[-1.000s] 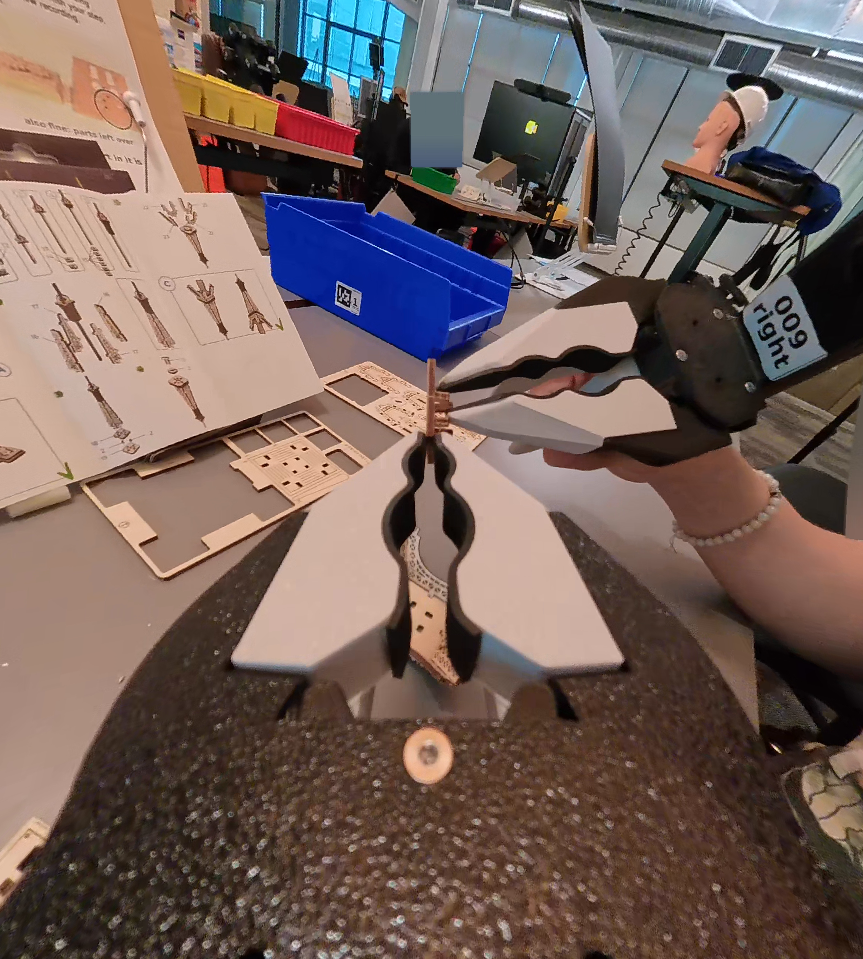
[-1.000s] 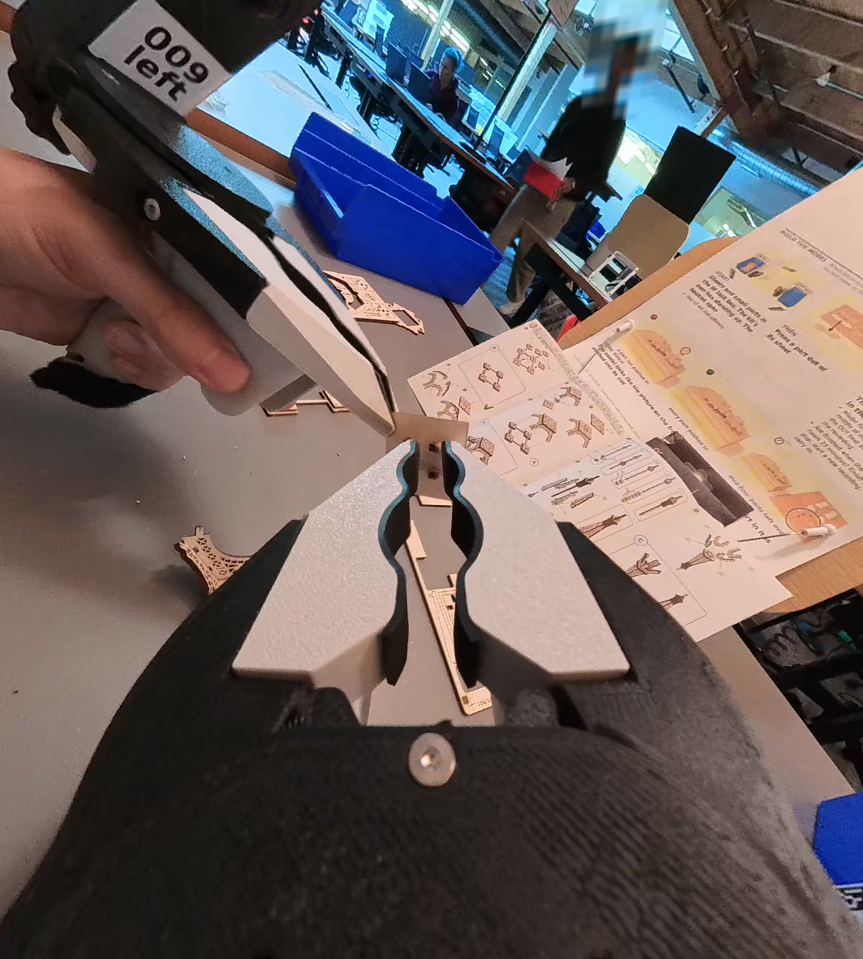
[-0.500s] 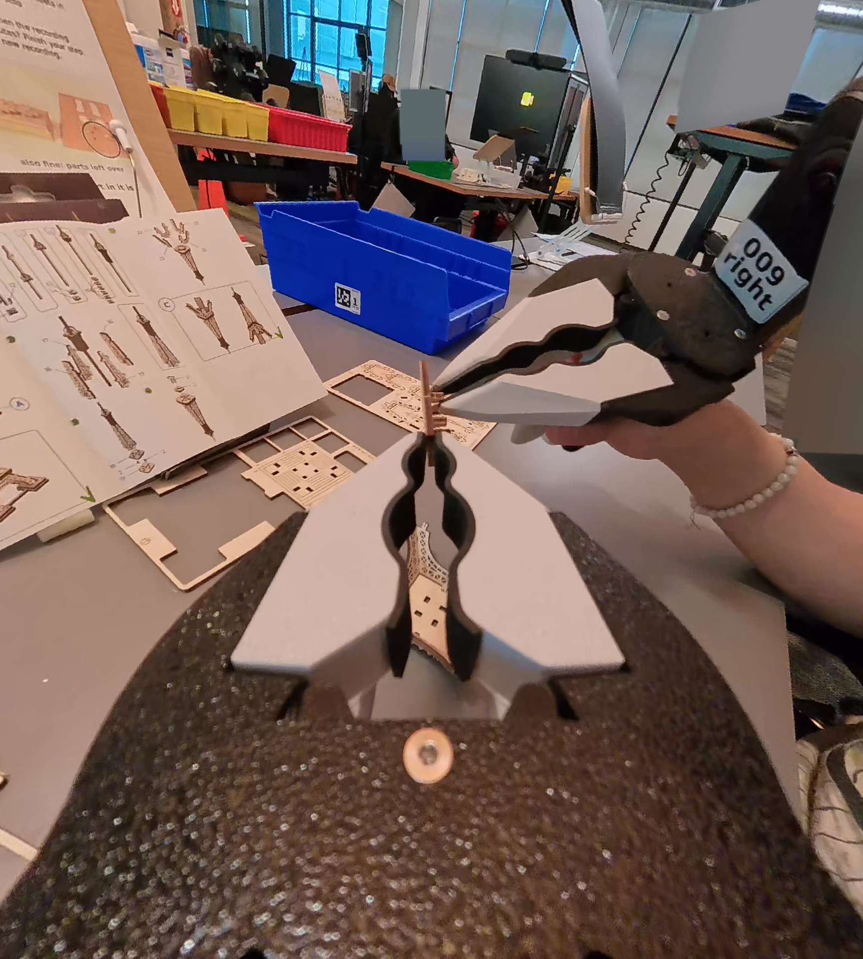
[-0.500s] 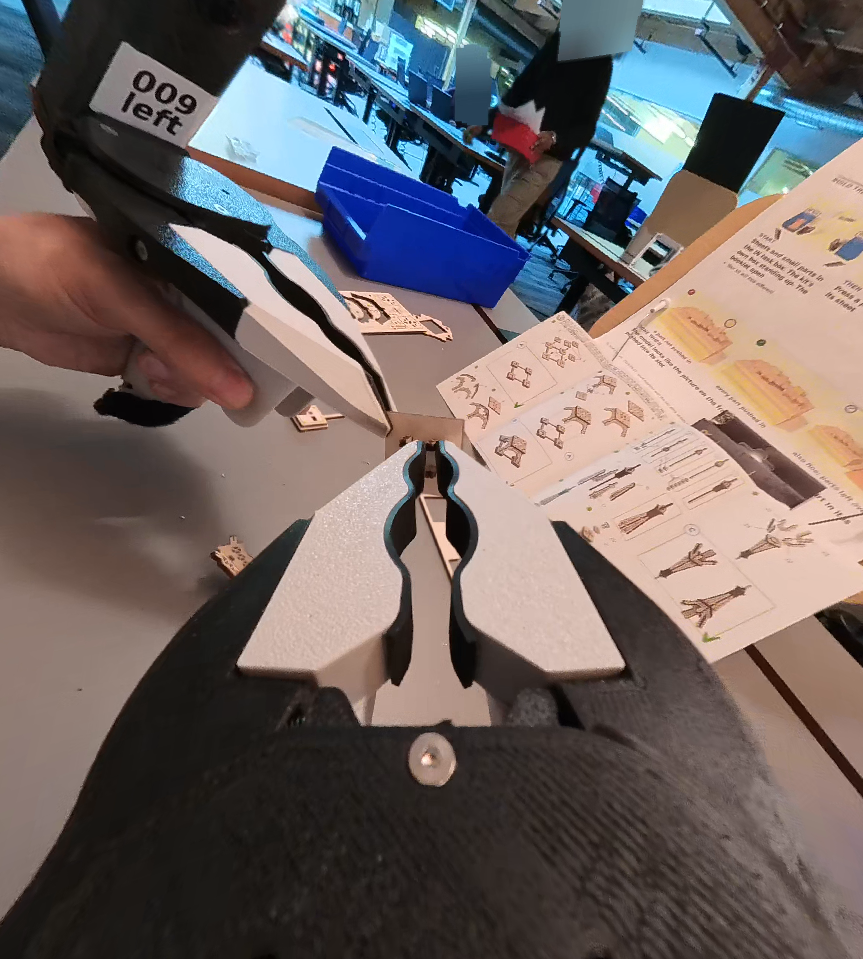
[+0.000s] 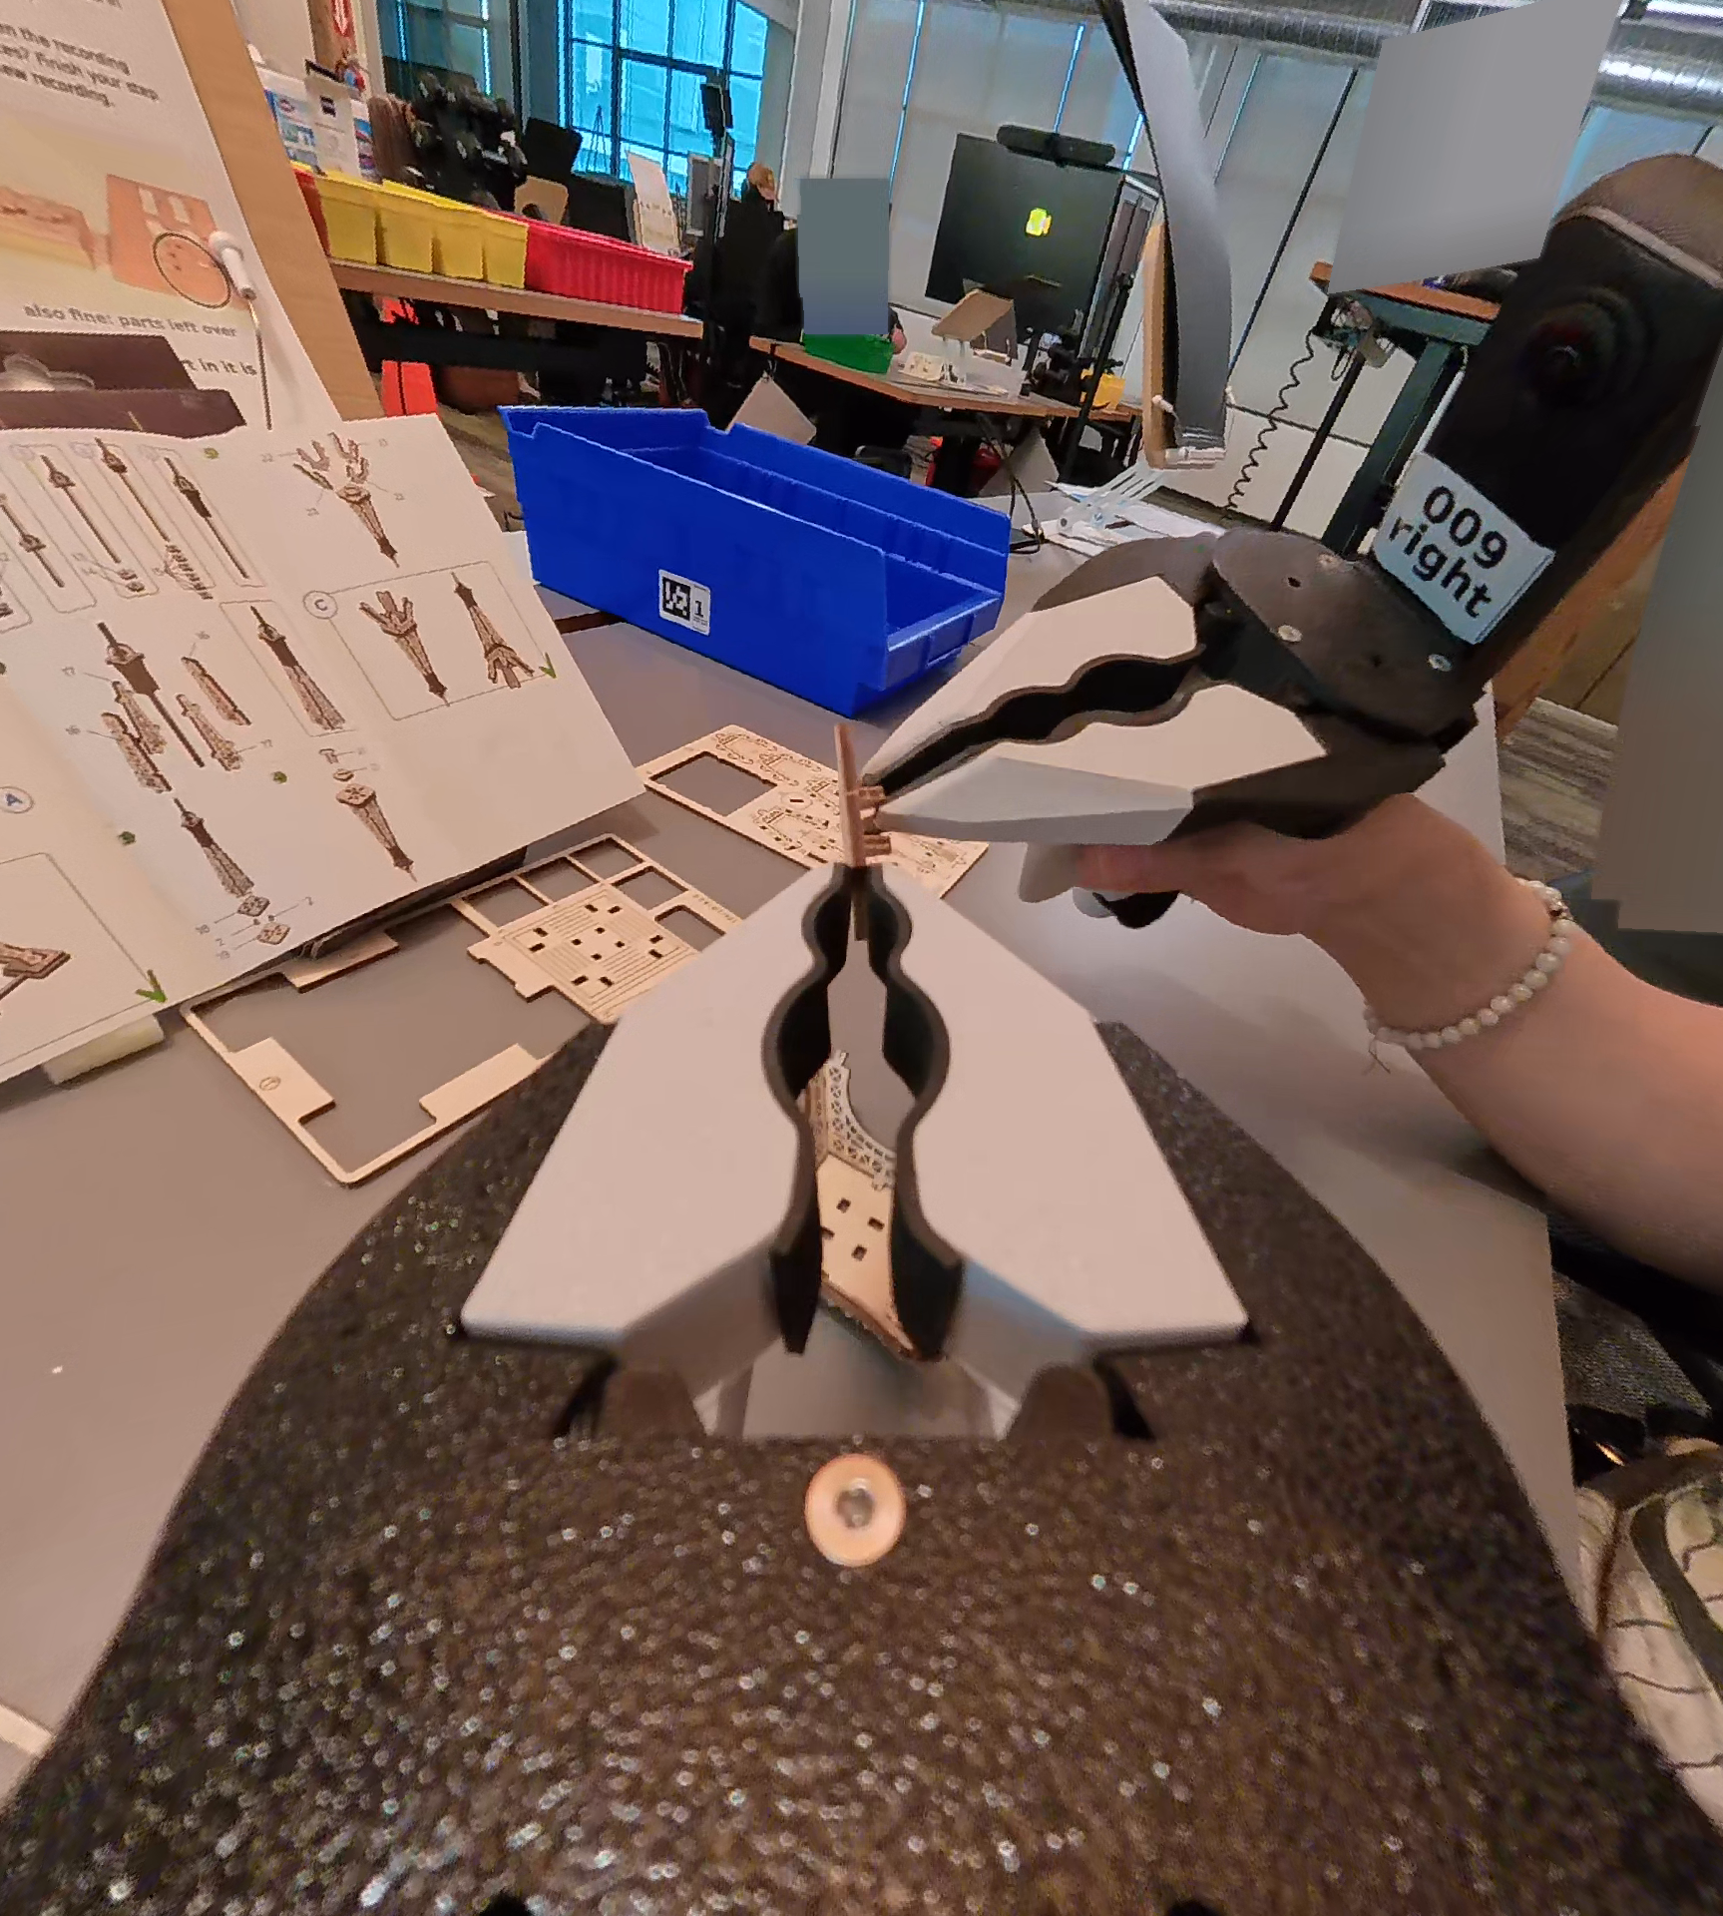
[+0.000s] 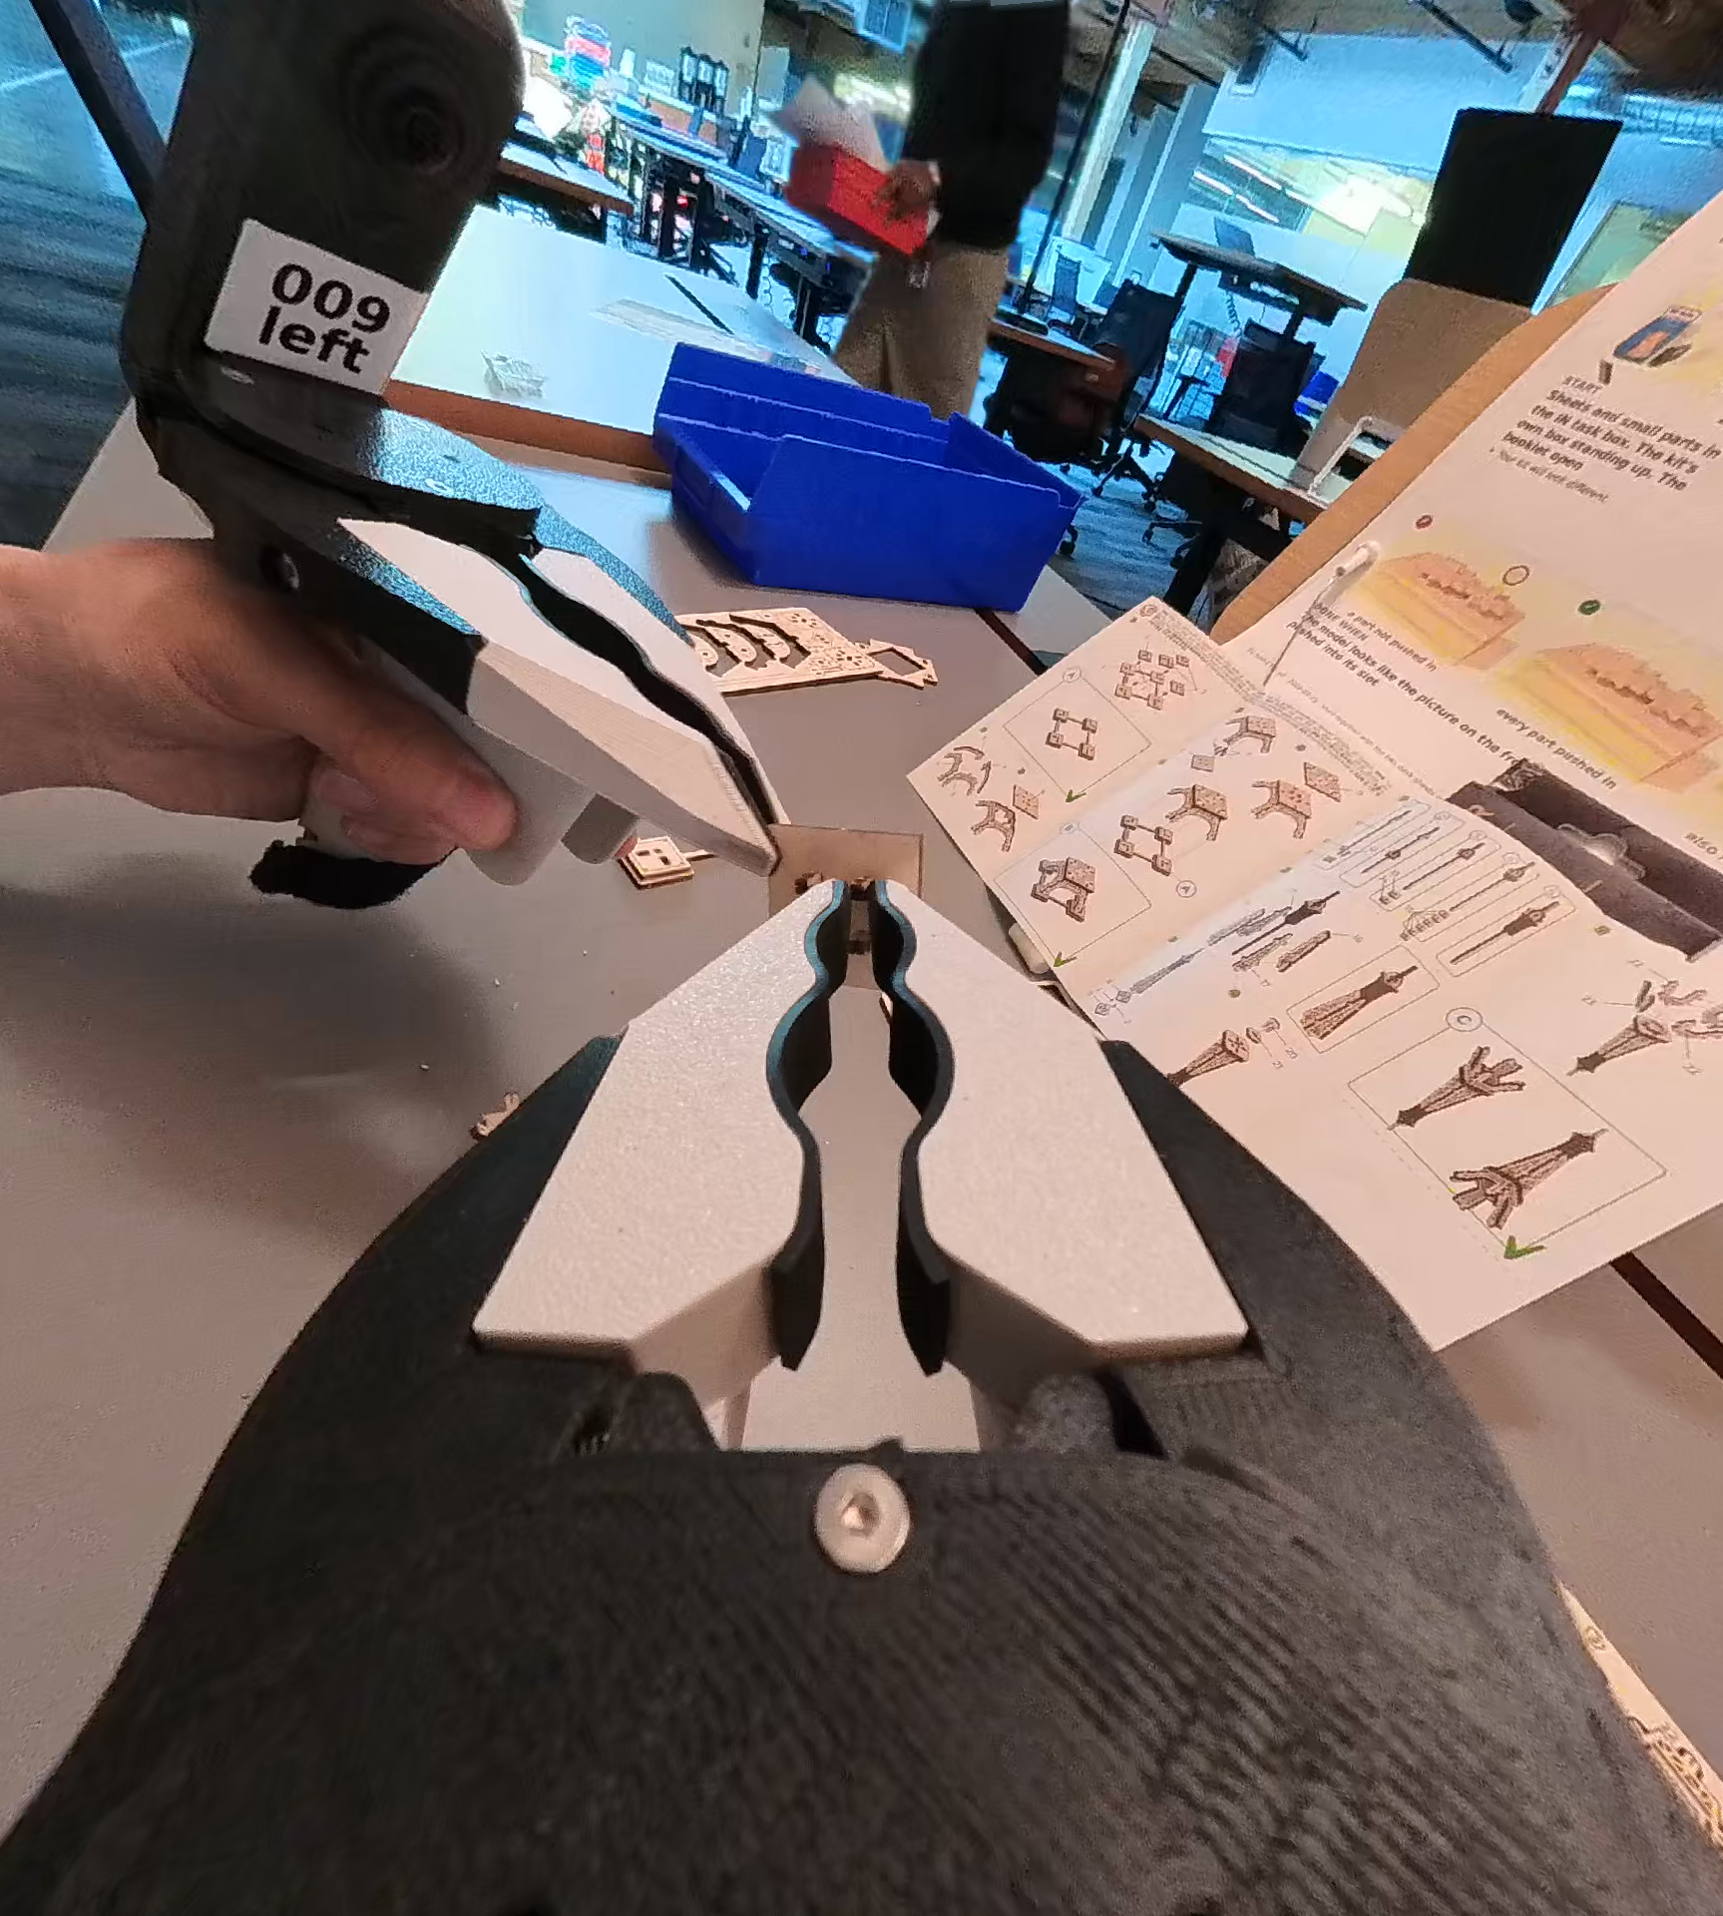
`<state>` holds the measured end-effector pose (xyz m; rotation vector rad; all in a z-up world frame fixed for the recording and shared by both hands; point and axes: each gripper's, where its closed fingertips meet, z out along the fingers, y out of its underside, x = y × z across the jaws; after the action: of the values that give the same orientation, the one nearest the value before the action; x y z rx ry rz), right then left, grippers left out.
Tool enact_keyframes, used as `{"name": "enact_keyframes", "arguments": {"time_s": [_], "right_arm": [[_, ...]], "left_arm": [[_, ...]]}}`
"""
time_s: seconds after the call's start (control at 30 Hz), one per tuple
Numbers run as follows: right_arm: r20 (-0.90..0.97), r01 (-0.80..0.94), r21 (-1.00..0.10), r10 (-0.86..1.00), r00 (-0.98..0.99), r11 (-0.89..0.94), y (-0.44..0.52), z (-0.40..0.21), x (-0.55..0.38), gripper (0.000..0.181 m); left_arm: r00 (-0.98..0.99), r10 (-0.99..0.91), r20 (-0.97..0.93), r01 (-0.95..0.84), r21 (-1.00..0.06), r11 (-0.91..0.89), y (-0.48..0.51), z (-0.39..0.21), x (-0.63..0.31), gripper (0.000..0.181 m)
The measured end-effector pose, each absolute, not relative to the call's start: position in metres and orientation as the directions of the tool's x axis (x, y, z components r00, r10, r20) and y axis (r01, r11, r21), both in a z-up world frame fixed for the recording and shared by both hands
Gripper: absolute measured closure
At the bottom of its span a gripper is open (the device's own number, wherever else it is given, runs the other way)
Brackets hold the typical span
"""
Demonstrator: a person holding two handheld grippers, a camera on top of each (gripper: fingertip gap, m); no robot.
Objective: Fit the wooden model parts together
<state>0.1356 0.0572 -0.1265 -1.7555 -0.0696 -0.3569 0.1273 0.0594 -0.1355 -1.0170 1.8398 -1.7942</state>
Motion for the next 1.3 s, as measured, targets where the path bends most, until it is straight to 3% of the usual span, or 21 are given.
{"name": "enact_keyframes", "arguments": {"time_s": [0.1,0.2,0.33,0.4,0.5,0.6,0.67,0.77,0.93,1.07,1.3], "right_arm": [[0.304,0.264,-0.933,-0.142,0.942,-0.245,0.056,-0.132,0.137,0.177],[0.339,0.291,-0.910,-0.129,0.932,-0.294,0.049,-0.137,0.141,0.157],[0.310,0.258,-0.923,-0.158,0.937,-0.286,0.046,-0.137,0.146,0.167],[0.241,0.189,-0.939,-0.159,0.957,-0.287,0.048,-0.142,0.146,0.161],[0.070,0.051,-0.968,-0.073,0.995,-0.246,0.052,-0.147,0.133,0.137],[0.011,0.003,-0.994,-0.074,0.997,-0.112,0.047,-0.134,0.137,0.134],[-0.069,-0.074,-0.996,-0.105,0.992,-0.040,0.042,-0.125,0.146,0.134],[-0.039,-0.036,-0.999,-0.074,0.997,0.036,0.038,-0.108,0.139,0.128],[0.261,0.255,-0.965,-0.118,0.958,-0.065,0.043,-0.101,0.124,0.126],[0.371,0.350,-0.925,-0.148,0.917,-0.149,0.050,-0.105,0.122,0.128],[0.494,0.452,-0.864,-0.203,0.845,-0.220,0.050,-0.106,0.128,0.130]], "left_arm": [[-0.648,-0.743,0.169,-0.225,-0.974,-0.026,0.062,-0.141,0.129,0.181],[-0.614,-0.786,0.067,-0.230,-0.968,0.097,0.067,-0.153,0.131,0.181],[-0.564,-0.815,-0.134,-0.192,-0.939,0.287,0.067,-0.160,0.132,0.181],[-0.530,-0.808,-0.257,-0.145,-0.911,0.385,0.066,-0.158,0.133,0.181],[-0.467,-0.783,-0.411,-0.075,-0.864,0.499,0.066,-0.154,0.133,0.181],[-0.421,-0.751,-0.508,-0.010,-0.826,0.564,0.062,-0.147,0.130,0.181],[-0.462,-0.775,-0.432,-0.002,-0.873,0.488,0.054,-0.142,0.125,0.181],[-0.557,-0.830,-0.030,-0.099,-0.990,0.103,0.050,-0.128,0.122,0.181],[-0.593,-0.663,0.456,-0.277,-0.889,-0.364,0.063,-0.118,0.124,0.181],[-0.618,-0.568,0.544,-0.317,-0.833,-0.453,0.056,-0.112,0.120,0.181],[-0.646,-0.595,0.479,-0.261,-0.871,-0.417,0.045,-0.104,0.116,0.181]]}}
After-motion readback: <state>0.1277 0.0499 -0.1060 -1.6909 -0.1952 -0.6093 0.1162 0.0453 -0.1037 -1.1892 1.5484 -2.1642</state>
